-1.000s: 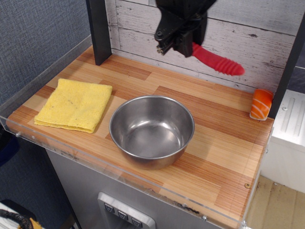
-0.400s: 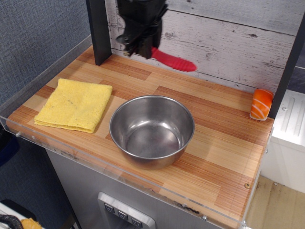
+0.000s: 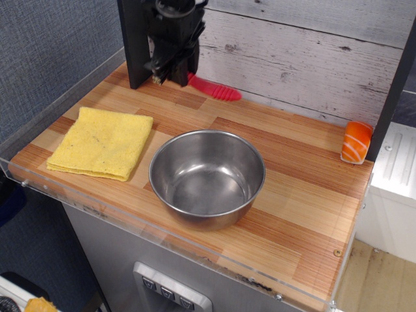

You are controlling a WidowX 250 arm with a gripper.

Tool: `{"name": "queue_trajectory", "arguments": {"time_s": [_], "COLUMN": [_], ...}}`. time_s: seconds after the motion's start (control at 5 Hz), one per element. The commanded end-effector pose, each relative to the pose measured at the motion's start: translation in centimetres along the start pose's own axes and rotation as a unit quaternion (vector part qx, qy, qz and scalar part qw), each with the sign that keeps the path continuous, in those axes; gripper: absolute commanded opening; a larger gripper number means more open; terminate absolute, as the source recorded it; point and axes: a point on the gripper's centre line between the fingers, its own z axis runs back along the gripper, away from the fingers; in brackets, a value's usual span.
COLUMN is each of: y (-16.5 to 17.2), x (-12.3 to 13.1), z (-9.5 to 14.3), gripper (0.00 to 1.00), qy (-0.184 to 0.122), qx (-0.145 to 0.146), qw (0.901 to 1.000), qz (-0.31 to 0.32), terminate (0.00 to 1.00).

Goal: Move the chili top left of the table

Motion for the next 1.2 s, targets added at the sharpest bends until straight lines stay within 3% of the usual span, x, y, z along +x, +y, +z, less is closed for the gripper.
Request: {"name": "queue_trajectory", "arguments": {"time_s": [0.0, 0.4, 0.6, 1.0], "y": [0.0, 0.6, 0.3, 0.2], "x": [1.8, 1.1, 1.0, 0.5], "z": [-2.7, -4.9, -4.6, -4.0], "gripper": [0.00, 0.00, 1.00, 1.00], "qy": [-0.004, 0.010, 0.029, 0.037], "qx": [-0.002, 0.008, 0.016, 0.014], "qw": [1.0000, 0.9999, 0.9994, 0.9992], "qz": [0.004, -0.010, -0.010, -0.004], "terminate": [0.00, 0.00, 0.00, 0.00]}}
